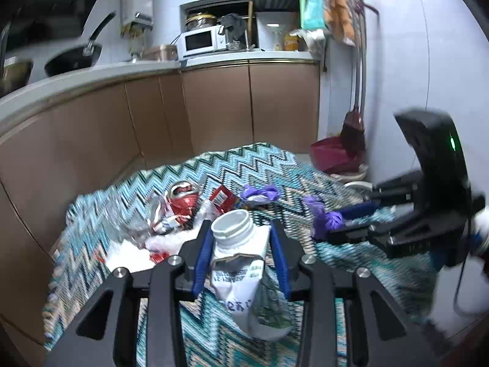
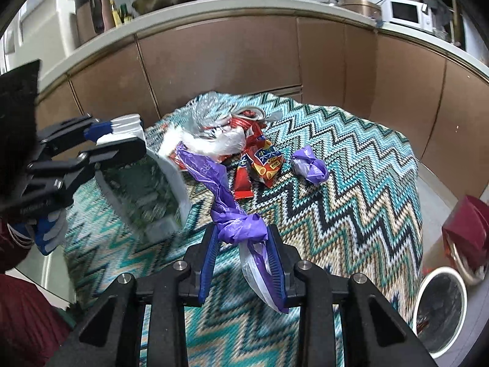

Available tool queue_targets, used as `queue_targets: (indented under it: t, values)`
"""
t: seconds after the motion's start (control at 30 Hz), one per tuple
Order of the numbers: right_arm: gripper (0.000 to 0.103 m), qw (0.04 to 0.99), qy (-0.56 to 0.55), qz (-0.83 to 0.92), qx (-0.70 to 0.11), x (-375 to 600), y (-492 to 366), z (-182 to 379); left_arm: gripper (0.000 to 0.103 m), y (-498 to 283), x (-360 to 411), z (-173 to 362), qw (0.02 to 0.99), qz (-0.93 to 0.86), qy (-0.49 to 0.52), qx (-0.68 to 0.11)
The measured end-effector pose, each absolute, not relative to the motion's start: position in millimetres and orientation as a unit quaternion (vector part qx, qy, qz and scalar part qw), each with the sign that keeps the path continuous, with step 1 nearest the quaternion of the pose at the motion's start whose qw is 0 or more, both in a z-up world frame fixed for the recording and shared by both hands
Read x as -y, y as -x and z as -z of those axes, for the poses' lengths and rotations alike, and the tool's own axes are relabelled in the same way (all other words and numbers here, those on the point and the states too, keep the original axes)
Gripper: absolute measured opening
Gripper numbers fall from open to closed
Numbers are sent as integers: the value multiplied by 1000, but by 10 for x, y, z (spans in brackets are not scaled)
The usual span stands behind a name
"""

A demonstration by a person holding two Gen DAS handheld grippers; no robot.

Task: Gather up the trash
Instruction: 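Grasp the white bottle with the left tool while the right tool grasps a purple wrapper, then carry both items over the bin and open both tools to drop them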

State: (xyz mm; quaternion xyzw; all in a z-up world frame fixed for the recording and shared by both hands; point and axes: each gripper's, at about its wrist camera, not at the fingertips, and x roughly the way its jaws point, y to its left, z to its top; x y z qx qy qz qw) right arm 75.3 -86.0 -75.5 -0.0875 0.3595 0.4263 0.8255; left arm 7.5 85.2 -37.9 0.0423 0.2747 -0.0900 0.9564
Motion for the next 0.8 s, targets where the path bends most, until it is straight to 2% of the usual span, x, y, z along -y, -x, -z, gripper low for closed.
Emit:
queue_targets:
  t: [0.2,0.47,0.8]
  values:
    - [30,839,69,-409,-353,1097,-573,719,34,17,-967,318,951,96,10,-293]
    - [30,861,15,-379,-338,1613,-554,733,34,-33,-792,240,946,106,15,-307]
    - [30,903,-102,-261,-327,2839,-844,950,34,-887,159,-16,924,208,4,-322]
